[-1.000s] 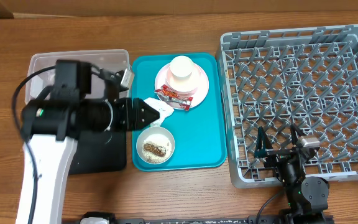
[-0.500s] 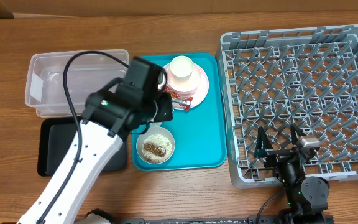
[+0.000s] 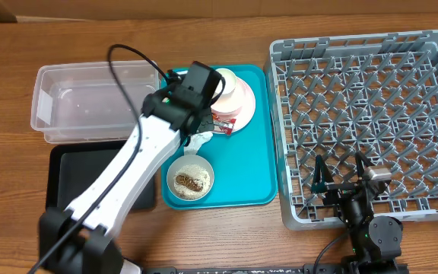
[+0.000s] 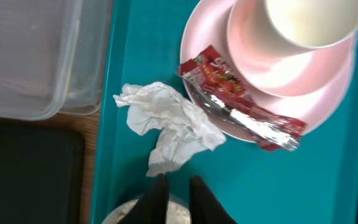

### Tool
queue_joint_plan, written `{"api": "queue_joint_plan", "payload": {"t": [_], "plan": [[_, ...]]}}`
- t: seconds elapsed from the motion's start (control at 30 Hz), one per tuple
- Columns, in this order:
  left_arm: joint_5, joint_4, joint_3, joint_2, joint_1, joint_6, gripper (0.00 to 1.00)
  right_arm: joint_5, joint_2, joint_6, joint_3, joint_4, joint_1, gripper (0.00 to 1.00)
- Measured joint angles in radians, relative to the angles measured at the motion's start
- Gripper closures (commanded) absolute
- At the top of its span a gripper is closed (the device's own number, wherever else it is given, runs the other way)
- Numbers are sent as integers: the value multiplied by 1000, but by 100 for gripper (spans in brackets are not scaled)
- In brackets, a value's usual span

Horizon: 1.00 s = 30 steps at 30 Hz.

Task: Sort waste into correct bins and load items into the dishwasher
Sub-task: 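Reach the left gripper to the white tissue on the teal tray and grasp it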

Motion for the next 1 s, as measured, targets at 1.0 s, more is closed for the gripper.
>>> {"api": "queue_joint_plan", "payload": {"t": [1.0], "plan": [[-5,75,0,172,27,205,64,0,0,-1,0,0,0,0]]}}
